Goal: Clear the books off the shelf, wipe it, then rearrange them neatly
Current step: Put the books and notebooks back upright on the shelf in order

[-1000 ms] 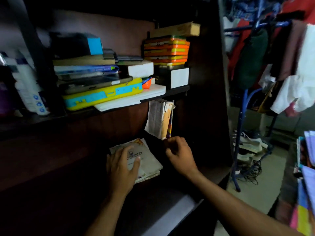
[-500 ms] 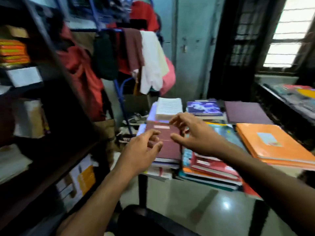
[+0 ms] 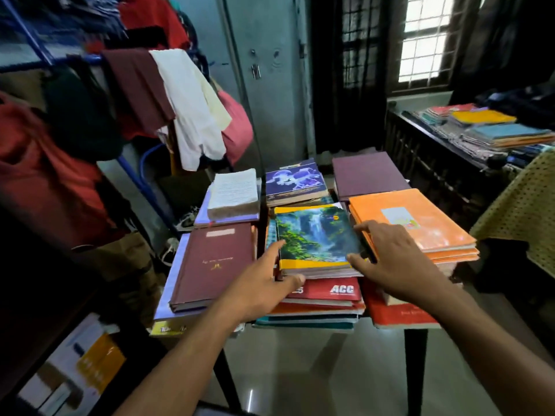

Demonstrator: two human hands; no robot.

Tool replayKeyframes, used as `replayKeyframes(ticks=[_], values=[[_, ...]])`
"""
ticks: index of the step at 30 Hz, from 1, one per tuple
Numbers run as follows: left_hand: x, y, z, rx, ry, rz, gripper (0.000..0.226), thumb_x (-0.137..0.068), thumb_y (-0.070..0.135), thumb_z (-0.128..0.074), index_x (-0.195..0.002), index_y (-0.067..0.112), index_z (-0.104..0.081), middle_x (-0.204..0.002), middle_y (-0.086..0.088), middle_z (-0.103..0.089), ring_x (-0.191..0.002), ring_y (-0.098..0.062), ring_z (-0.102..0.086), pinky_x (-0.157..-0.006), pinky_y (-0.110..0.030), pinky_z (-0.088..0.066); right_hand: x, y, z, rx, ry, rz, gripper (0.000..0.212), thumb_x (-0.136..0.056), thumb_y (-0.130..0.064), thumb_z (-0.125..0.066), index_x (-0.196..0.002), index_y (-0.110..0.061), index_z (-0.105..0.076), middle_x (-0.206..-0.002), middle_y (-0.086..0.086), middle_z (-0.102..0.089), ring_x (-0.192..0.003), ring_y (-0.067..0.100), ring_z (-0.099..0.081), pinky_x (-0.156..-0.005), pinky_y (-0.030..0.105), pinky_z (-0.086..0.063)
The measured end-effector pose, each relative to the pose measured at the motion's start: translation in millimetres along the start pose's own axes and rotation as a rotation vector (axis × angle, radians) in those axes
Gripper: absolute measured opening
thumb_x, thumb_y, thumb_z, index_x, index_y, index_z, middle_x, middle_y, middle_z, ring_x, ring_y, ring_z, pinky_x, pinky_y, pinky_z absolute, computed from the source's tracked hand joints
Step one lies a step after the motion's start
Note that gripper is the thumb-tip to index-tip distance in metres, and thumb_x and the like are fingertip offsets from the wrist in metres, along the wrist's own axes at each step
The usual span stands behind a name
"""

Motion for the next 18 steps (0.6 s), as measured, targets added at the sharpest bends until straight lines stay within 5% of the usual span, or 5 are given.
replayKeyframes(ticks=[3,9,12,15,18], values=[[-2,9,0,-0.07,0.007,-0.041,0.083,-0.091,0.052,-0.069,-0.158,0.04,-0.021,-0.163,0.004,-0.033,-0.144,-0.018,-0.04,-0.117,-0.038,-0.036,-5,3,-12,0.135,-0.107,-0.007,0.081,-0.074,-0.079,-0.041,-0.138,-0.03,-0.046,-0.124,-0.004,-0.056,-0.119,0.023,-0.052,-0.106,0.046,-0.04],[-11,29,9,-0.249,0.147,-0.116,0.081,-0.092,0.054,-0.066,-0.157,0.042,-0.02,-0.166,0.008,-0.019,-0.152,-0.017,-0.019,-0.123,-0.043,-0.025,-3,13,14,-0.026,0.003,-0.002,0.063,-0.083,-0.056,-0.066,-0.137,-0.028,-0.051,-0.129,0.0,-0.057,-0.12,0.026,-0.053,-0.103,0.045,-0.042],[-8,63,1,-0.212,0.169,-0.243,0.067,-0.093,0.049,-0.066,-0.151,0.044,-0.033,-0.152,0.015,-0.04,-0.139,-0.007,-0.038,-0.116,-0.034,-0.033,1,69,60,0.069,0.227,-0.261,0.064,-0.086,-0.057,-0.064,-0.138,-0.022,-0.05,-0.134,0.01,-0.055,-0.125,0.037,-0.051,-0.103,0.05,-0.04],[-12,96,-27,-0.203,0.045,-0.302,0.057,-0.093,0.047,-0.066,-0.146,0.042,-0.043,-0.137,0.016,-0.058,-0.111,0.004,-0.059,-0.101,-0.029,-0.047,11,126,61,0.044,0.092,-0.52,0.077,-0.086,-0.067,-0.058,-0.146,-0.023,-0.037,-0.142,0.013,-0.049,-0.13,0.038,-0.046,-0.102,0.051,-0.041],[-21,121,-56,-0.153,-0.054,-0.304,0.058,-0.095,0.046,-0.065,-0.148,0.039,-0.043,-0.141,0.007,-0.059,-0.107,0.002,-0.064,-0.098,-0.033,-0.052,22,139,42,-0.212,0.057,-0.568,0.078,-0.088,-0.067,-0.058,-0.148,-0.026,-0.032,-0.142,0.013,-0.054,-0.124,0.036,-0.054,-0.097,0.047,-0.045]])
Point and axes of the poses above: each hand's wrist, its own x-axis away from the middle knuckle, its own z-axis out of the back of the hand, y = z × x, the point moved 9 cm from there along -x, towards the middle knuckle
